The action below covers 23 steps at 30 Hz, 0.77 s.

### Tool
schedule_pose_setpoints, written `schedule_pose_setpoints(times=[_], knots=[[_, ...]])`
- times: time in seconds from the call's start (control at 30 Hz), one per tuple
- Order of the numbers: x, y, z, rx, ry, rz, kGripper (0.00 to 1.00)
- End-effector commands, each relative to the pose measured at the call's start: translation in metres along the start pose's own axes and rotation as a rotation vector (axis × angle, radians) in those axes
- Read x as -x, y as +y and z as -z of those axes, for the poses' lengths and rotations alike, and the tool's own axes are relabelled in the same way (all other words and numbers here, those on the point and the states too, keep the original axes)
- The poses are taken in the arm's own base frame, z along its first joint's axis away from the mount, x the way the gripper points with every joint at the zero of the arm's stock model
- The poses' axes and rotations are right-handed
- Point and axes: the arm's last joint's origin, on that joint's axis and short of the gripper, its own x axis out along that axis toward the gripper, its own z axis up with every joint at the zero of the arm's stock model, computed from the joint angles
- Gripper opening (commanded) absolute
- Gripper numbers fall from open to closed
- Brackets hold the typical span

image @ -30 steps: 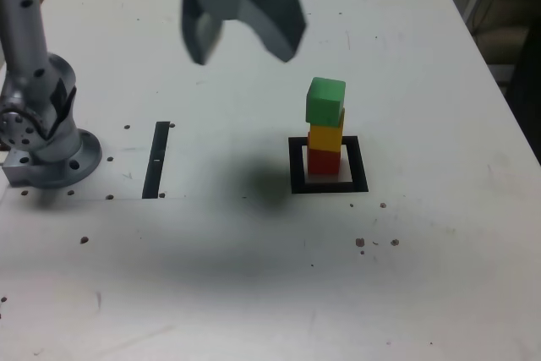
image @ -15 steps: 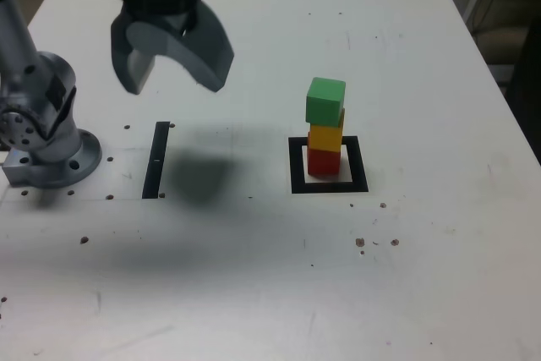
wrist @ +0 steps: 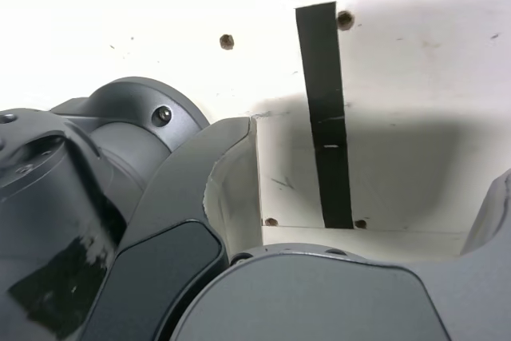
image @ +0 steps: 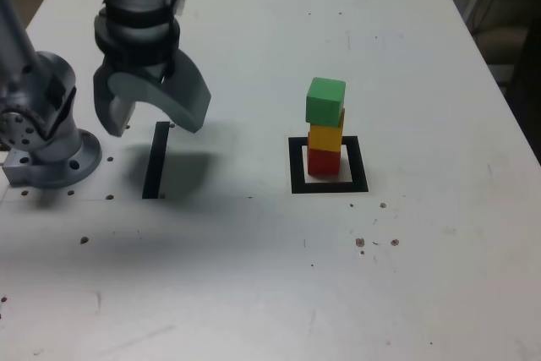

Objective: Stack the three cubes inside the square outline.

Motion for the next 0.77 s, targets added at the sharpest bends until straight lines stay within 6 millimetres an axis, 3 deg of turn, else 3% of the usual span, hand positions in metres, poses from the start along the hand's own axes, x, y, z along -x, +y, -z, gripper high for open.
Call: schedule_pose_setpoints(times=[0.0,0.27,0.73], knots=[[-0.0038,-0.0005,0.0009,0.004,-0.007,0.006,1.0],[-0.0132,-0.0017,0.0014,0.011,-0.005,0.018,1.0],[-0.0095,-0.0021,0.0044,0.012,-0.012,0.027,1.0]])
